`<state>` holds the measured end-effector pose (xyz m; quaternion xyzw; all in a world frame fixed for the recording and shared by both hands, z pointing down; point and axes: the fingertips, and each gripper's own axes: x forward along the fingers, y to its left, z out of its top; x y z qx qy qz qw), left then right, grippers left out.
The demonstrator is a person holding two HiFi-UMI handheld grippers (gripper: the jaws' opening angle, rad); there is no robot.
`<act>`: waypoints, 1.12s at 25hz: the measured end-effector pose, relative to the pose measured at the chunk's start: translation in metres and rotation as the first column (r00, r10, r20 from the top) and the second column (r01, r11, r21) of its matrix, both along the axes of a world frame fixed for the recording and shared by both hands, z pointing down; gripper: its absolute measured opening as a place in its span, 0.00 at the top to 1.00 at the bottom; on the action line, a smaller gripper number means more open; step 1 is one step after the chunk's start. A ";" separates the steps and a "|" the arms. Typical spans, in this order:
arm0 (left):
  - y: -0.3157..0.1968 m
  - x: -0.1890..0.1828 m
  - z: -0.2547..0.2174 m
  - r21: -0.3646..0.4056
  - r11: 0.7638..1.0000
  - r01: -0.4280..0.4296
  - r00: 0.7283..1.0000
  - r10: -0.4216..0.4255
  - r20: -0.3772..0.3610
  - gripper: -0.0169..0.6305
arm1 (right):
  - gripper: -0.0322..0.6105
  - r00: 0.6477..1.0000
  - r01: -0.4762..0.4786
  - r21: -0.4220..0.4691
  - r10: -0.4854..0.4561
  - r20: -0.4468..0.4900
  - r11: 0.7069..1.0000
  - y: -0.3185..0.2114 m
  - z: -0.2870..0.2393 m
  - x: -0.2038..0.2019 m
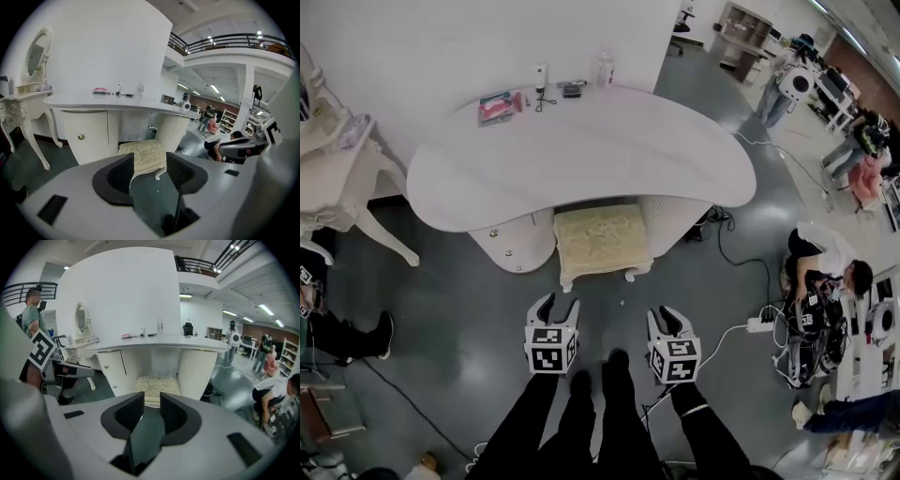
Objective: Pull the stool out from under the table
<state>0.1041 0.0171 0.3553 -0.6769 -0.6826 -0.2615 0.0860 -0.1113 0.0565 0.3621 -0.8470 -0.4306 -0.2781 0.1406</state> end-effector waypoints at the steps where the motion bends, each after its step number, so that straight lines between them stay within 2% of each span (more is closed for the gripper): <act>1: 0.004 0.000 0.006 0.006 1.000 -0.002 1.000 0.002 -0.001 0.64 | 0.80 1.000 0.015 0.004 -0.015 -0.002 1.000 0.004 0.007 0.002; 7: 0.023 -0.001 0.046 0.055 0.998 -0.003 1.000 0.005 -0.024 0.61 | 0.67 0.999 0.051 0.047 -0.051 0.006 0.998 0.035 0.055 0.003; 10: 0.035 -0.002 0.074 0.067 0.998 -0.003 1.000 0.005 -0.031 0.59 | 0.57 0.998 0.047 0.050 -0.049 0.036 0.998 0.057 0.085 -0.005; 14: 0.046 -0.004 0.116 0.083 0.996 -0.009 0.999 0.013 -0.046 0.58 | 0.50 0.999 0.027 0.043 -0.029 0.039 0.999 0.082 0.124 -0.019; 23: 0.078 0.007 0.224 0.104 0.994 0.036 0.995 -0.026 -0.096 0.52 | 0.46 0.992 0.059 0.012 -0.060 0.107 0.998 0.137 0.227 -0.030; 28: 0.093 0.019 0.281 0.096 0.992 0.078 0.991 -0.068 -0.113 0.51 | 0.46 0.992 0.043 0.000 -0.043 0.117 0.999 0.163 0.287 -0.035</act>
